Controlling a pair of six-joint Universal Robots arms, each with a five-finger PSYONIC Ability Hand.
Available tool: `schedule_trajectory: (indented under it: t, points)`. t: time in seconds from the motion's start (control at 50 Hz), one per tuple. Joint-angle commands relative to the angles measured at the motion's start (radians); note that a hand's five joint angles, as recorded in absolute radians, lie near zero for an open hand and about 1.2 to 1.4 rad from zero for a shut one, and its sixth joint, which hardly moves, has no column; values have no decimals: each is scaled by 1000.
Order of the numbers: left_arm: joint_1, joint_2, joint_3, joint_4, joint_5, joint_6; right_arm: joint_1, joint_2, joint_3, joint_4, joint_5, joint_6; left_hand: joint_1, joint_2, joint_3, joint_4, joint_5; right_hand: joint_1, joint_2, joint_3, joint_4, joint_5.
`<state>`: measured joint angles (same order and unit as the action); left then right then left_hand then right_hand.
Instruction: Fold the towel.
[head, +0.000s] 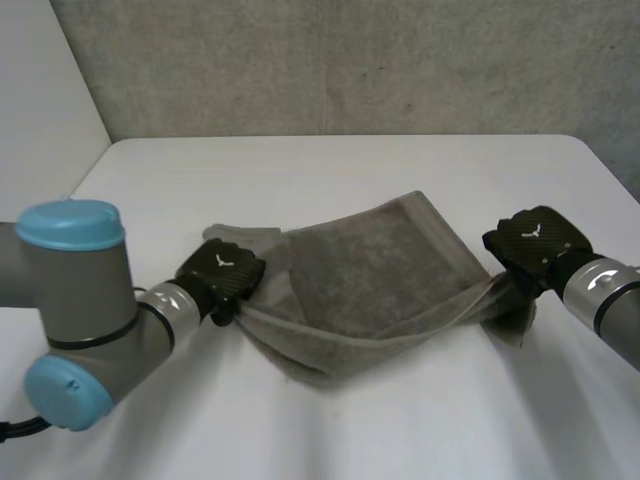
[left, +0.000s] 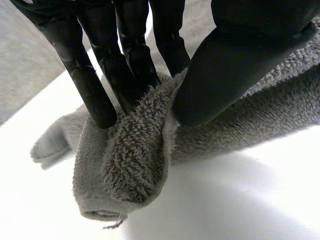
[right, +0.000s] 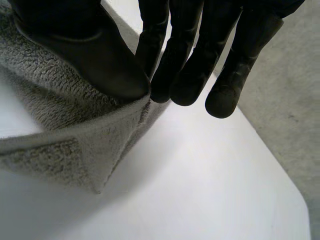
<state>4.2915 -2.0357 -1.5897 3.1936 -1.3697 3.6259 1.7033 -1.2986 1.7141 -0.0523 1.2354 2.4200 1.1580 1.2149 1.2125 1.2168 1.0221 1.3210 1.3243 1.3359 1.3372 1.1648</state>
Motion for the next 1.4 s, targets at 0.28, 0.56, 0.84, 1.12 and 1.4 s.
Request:
schedule_trajectory:
  t: [0.28, 0.56, 0.84, 1.12, 1.4]
  points:
    - [91, 595, -27, -300, 1, 33, -4, -353, -338, 595, -63, -62, 238, 181, 184, 180, 200, 75, 72, 60, 59, 57]
    - [139, 292, 77, -425, -19, 80, 12, -46, -514, 709, -7, -243, 238, 181, 184, 180, 200, 75, 72, 60, 59, 57]
    - [119, -162, 837, -390, -177, 96, 156, 395, -1159, 472, 121, -113, 238, 181, 184, 180, 200, 75, 72, 60, 59, 57]
    - [123, -238, 1314, -30, -178, -35, 154, 381, -1341, 51, 173, 80, 238, 181, 184, 180, 200, 75, 72, 60, 59, 57]
    - [149, -182, 720, -153, -80, -73, 154, 332, -923, 381, 12, 7, 238, 181, 184, 180, 200, 75, 72, 60, 59, 57]
